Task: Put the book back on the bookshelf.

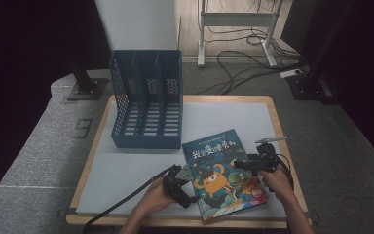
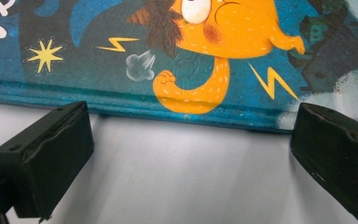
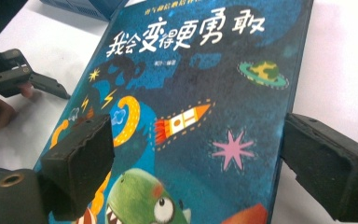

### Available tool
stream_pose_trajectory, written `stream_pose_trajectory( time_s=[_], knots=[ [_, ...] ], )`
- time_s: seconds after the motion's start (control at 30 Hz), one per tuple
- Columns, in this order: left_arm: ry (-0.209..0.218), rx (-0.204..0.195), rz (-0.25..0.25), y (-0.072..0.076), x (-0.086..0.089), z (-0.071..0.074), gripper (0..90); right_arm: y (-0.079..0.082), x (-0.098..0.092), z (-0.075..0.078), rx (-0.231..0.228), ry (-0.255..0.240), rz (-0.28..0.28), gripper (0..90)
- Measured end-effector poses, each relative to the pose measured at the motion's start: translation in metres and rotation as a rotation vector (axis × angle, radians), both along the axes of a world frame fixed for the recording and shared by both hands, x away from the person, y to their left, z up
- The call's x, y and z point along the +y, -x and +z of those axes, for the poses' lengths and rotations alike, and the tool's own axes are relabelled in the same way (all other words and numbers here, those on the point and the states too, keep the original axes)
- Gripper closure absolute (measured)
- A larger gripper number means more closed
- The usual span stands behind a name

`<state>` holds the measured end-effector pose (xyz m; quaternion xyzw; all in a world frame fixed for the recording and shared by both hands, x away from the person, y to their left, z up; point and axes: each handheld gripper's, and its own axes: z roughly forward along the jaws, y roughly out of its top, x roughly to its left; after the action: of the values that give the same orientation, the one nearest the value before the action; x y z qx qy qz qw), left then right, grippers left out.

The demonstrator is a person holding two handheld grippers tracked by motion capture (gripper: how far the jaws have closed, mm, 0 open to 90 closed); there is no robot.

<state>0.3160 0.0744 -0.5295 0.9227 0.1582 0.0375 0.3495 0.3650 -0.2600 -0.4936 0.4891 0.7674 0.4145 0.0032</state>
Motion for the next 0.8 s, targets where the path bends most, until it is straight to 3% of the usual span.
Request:
stream_pose_trajectory(
  time_s=[0.13,0.2,0.23,0.27,0.3,0.4,0.47,0.5,0.53,0.67,0.8],
  knots=[
    [0.000,0.000,-0.001,0.000,0.000,0.000,0.0,0.003,-0.002,-0.001,0.019,-0.004,-0.001,10.6],
    [0.001,0.000,0.000,0.000,0.000,0.000,0.0,0.005,-0.004,-0.001,0.039,-0.033,-0.001,14.6],
    [0.002,-0.001,-0.001,0.000,0.000,0.000,0.0,0.004,-0.006,-0.002,0.076,-0.073,0.034,15.3],
    [0.003,0.000,0.001,0.000,0.000,0.000,0.0,0.005,-0.006,-0.004,0.114,-0.157,0.087,14.6],
    [-0.003,-0.003,-0.004,0.000,0.000,0.000,0.0,0.006,-0.005,-0.003,0.133,-0.181,0.108,15.8],
    [-0.001,-0.003,-0.002,0.000,0.000,0.000,0.0,0.008,0.001,0.008,0.098,-0.098,0.125,18.7],
    [-0.001,-0.004,-0.002,0.000,0.000,0.000,0.0,0.008,0.003,0.010,0.092,-0.075,0.132,18.9],
    [-0.001,-0.004,-0.002,0.000,0.000,0.000,0.0,0.006,0.008,0.015,0.075,-0.002,0.155,19.3],
    [-0.002,-0.006,-0.002,0.001,0.000,0.000,0.0,0.004,0.011,0.018,0.067,0.033,0.160,19.4],
    [-0.012,-0.021,-0.003,0.002,-0.001,0.000,0.0,-0.008,0.015,0.025,0.053,0.082,0.178,19.6],
    [-0.015,-0.027,-0.004,0.002,-0.001,-0.001,0.0,-0.020,0.015,0.029,0.053,0.095,0.187,24.5]
  ],
)
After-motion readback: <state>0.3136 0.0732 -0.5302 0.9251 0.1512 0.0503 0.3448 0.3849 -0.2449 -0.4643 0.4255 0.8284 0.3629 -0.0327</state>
